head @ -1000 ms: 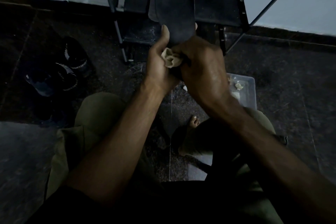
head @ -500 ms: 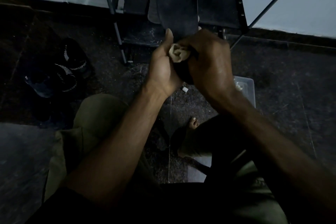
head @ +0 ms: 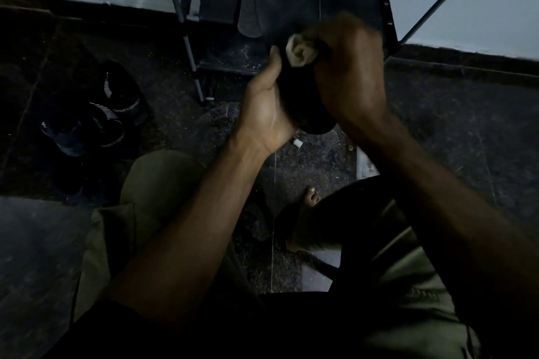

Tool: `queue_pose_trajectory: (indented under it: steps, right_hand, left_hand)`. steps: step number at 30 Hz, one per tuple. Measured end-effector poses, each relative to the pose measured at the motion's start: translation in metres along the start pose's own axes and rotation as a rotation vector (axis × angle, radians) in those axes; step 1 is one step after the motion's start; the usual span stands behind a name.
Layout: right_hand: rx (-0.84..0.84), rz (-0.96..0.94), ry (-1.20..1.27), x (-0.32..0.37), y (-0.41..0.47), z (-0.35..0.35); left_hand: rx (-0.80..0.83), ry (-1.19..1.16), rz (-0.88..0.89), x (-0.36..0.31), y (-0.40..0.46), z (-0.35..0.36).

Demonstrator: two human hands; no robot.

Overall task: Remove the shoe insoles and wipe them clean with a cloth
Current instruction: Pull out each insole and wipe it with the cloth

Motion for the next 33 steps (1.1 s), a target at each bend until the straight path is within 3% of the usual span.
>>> queue_pose_trajectory:
  steps: [4,10,17,23,29,33]
  right_hand:
    - [-0.076,0.029,-0.068,-0.014,0.019,-0.003]
    - [0.091,-0.062,-0.014,0.012,-0.016,0.006]
    - [-0.064,0.014,-0.077,-0.015,0.019,-0.009]
    - [0.096,-0.089,-0.040,0.009,-0.013,0.002]
    - [-0.006,0.000,-0.116,-0.017,0.021,-0.003]
    - [-0.018,-0.023,-0.089,-0.009,0.011,0.000]
  left_hand:
    - [0.046,0.010,-0.019,0.001,0.001,0.000]
    - [-0.057,-0.006,-0.006,-0.002,0.000,-0.001]
    - [0.040,0.032,-0.011,0.001,-0.001,0.005]
    - [-0.052,0.018,-0.011,-0.003,0.000,0.002]
    - [0.040,0.041,0.010,-0.002,-0.003,0.006]
    - [0.010,0.049,-0.005,-0.004,-0.003,0.005]
Point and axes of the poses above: each hand's wrist, its own y-axis towards the middle knuckle, its own z-axis out of the palm, x = y × z, the point moved 2 cm from there along y, towards the middle knuckle, and after that the axes turned 2 degrees about x, right-handed, at the moved point
